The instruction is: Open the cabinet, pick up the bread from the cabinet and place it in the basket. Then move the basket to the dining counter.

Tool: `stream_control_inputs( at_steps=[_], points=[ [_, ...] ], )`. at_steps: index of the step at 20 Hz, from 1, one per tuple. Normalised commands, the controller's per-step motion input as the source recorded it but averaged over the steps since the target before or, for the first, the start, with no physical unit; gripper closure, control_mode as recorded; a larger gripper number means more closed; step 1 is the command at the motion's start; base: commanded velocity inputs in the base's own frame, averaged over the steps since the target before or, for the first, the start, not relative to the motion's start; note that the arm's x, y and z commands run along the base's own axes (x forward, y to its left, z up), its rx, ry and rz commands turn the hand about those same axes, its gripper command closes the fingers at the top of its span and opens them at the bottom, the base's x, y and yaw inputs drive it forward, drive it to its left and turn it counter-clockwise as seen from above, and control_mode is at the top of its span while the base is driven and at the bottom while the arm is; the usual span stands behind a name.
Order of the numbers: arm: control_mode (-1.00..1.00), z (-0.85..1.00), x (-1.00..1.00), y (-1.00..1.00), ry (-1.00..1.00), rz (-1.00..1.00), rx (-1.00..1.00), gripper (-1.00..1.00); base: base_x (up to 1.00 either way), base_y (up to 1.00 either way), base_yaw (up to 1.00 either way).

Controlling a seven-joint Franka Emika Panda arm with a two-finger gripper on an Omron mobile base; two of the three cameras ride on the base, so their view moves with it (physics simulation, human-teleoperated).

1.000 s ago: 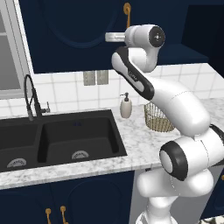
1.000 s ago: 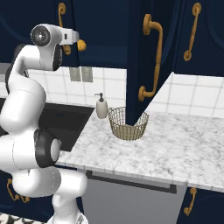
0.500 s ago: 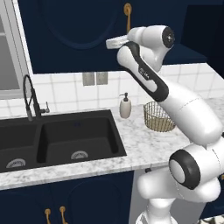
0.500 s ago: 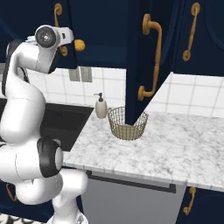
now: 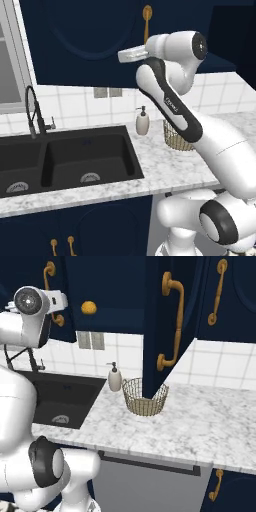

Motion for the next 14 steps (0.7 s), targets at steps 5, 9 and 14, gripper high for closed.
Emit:
stream_control_inputs(
  at_steps=[5, 9, 14],
  points=[
    [-1.0, 0.03, -1.0, 1.0, 0.0, -0.01, -0.01, 1.0, 0.0, 0.0, 0.0],
    [-1.0, 0.01, -1.0, 1.0, 0.0, -0.01, -0.05, 1.0, 0.0, 0.0, 0.0],
    [-1.0, 0.0, -1.0, 1.0, 0.0, -0.01, -0.07, 1.0, 0.0, 0.0, 0.0]
  ],
)
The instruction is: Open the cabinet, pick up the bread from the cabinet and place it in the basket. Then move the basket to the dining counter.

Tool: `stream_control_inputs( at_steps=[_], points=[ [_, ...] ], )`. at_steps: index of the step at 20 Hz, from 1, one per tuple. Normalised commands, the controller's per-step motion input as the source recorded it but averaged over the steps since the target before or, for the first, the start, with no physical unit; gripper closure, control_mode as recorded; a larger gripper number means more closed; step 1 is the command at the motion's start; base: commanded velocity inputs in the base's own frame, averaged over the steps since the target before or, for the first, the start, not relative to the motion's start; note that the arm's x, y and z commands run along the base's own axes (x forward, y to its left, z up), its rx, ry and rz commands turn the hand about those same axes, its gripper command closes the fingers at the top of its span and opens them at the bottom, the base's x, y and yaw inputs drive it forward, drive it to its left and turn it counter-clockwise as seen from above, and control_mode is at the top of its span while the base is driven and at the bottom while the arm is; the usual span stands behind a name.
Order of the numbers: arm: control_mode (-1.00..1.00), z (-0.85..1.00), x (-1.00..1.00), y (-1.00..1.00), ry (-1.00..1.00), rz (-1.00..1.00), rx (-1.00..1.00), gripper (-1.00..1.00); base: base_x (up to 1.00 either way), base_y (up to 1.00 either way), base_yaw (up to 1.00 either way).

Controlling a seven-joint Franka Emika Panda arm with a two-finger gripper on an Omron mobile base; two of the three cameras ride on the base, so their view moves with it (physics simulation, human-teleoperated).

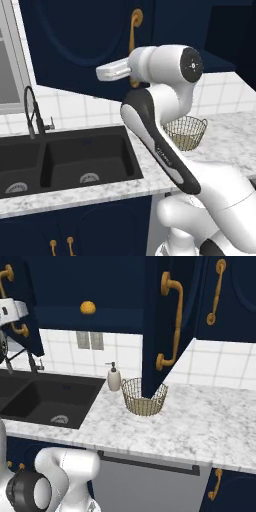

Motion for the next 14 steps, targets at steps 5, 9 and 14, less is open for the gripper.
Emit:
stream_control_inputs(
  at_steps=[5, 9, 14],
  points=[
    [-1.0, 0.0, -0.99, 1.0, 0.0, 0.0, -0.05, 1.0, 0.0, 0.0, 0.0],
    [-1.0, 0.0, -1.0, 1.0, 0.0, 0.0, -0.01, 1.0, 0.0, 0.0, 0.0],
    [-1.0, 0.16, -1.0, 1.0, -0.09, 0.03, -0.03, 1.0, 0.0, 0.0, 0.0]
  ],
)
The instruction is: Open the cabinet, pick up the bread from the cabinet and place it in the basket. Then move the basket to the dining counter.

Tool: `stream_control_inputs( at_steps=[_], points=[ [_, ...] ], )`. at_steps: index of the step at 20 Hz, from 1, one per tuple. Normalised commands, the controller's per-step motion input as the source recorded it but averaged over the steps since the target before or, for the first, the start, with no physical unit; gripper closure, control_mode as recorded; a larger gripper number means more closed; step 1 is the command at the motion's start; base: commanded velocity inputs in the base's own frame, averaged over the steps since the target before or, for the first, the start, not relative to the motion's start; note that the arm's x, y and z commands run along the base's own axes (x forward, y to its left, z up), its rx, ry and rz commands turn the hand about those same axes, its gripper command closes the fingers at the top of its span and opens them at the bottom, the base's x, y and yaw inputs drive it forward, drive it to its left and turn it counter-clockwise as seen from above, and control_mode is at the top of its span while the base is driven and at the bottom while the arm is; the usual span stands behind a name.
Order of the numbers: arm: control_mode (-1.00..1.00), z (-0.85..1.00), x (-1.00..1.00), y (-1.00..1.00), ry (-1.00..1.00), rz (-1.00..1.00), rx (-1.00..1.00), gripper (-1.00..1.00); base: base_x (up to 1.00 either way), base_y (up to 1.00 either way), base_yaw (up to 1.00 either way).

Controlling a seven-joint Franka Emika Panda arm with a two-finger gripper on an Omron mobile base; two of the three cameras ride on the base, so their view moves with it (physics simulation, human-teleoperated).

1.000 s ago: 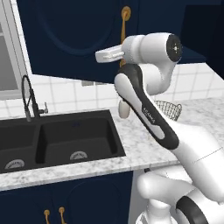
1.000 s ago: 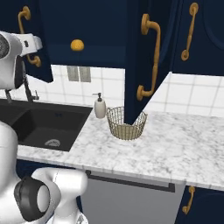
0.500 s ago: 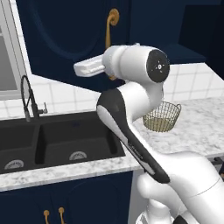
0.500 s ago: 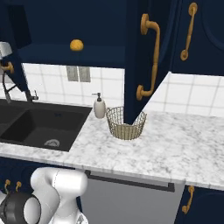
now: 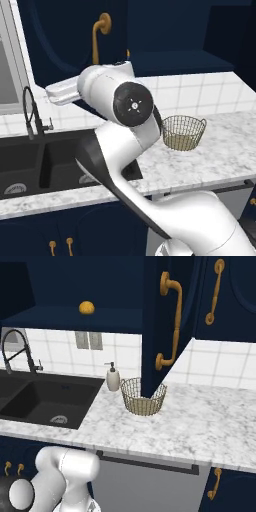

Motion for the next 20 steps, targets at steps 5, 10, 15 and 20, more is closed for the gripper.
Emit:
stream_control_inputs(
  at_steps=[5, 10, 15, 20],
  points=[
    [-1.0, 0.61, -1.0, -0.36, -0.19, 0.01, -0.01, 1.0, 0.0, 0.0, 0.0],
    [-1.0, 0.48, -1.0, -1.0, -0.03, -0.01, 0.1, 1.0, 0.0, 0.0, 0.0],
    [-1.0, 0.14, -1.0, 0.06, -0.17, -0.01, 0.32, 1.0, 0.0, 0.0, 0.0],
    [-1.0, 0.18, -0.67, -0.46, -0.03, 0.02, 0.2, 1.0, 0.0, 0.0, 0.0]
  ],
)
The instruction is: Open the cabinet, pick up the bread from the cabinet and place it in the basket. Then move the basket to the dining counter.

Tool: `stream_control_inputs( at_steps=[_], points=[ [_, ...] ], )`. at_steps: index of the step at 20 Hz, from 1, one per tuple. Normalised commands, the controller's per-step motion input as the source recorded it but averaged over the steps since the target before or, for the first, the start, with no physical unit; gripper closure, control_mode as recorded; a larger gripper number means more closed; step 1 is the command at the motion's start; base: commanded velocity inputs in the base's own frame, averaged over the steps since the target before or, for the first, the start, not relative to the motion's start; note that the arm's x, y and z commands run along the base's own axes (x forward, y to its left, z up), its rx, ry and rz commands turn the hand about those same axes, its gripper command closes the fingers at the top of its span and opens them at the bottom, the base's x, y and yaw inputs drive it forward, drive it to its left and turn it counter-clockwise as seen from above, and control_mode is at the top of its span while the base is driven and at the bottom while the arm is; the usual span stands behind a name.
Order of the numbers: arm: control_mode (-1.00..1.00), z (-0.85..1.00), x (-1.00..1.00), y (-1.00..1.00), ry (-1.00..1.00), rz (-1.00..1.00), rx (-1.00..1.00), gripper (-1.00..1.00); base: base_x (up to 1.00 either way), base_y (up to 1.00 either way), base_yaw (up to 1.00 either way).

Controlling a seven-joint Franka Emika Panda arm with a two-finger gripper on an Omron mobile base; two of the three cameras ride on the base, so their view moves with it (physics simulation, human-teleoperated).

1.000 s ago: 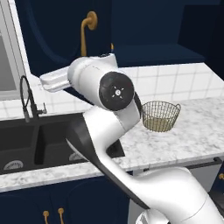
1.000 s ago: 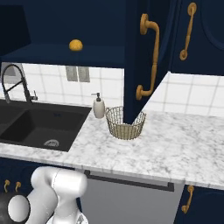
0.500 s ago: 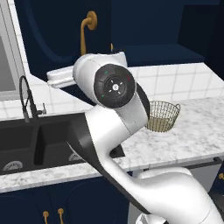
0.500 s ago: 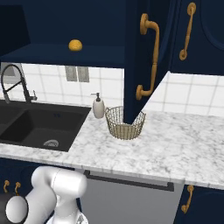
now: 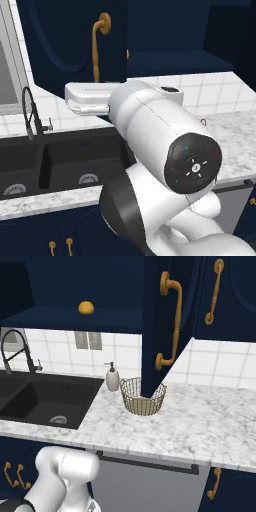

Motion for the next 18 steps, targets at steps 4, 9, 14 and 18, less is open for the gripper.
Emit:
stream_control_inputs(
  at_steps=[4, 9, 14, 18],
  points=[
    [-1.0, 0.0, -0.33, -1.0, 0.03, 0.1, 0.01, 1.0, 0.0, 0.0, 0.0],
    [-1.0, -0.18, -0.26, -1.0, 0.0, 0.13, 0.0, 1.0, 0.0, 0.0, 0.0],
    [-1.0, -0.04, 0.1, -0.94, 0.15, 0.07, -0.06, 1.0, 0.0, 0.0, 0.0],
    [-1.0, 0.0, 0.45, -0.98, 0.13, 0.0, -0.08, 1.0, 0.0, 0.0, 0.0]
  ],
)
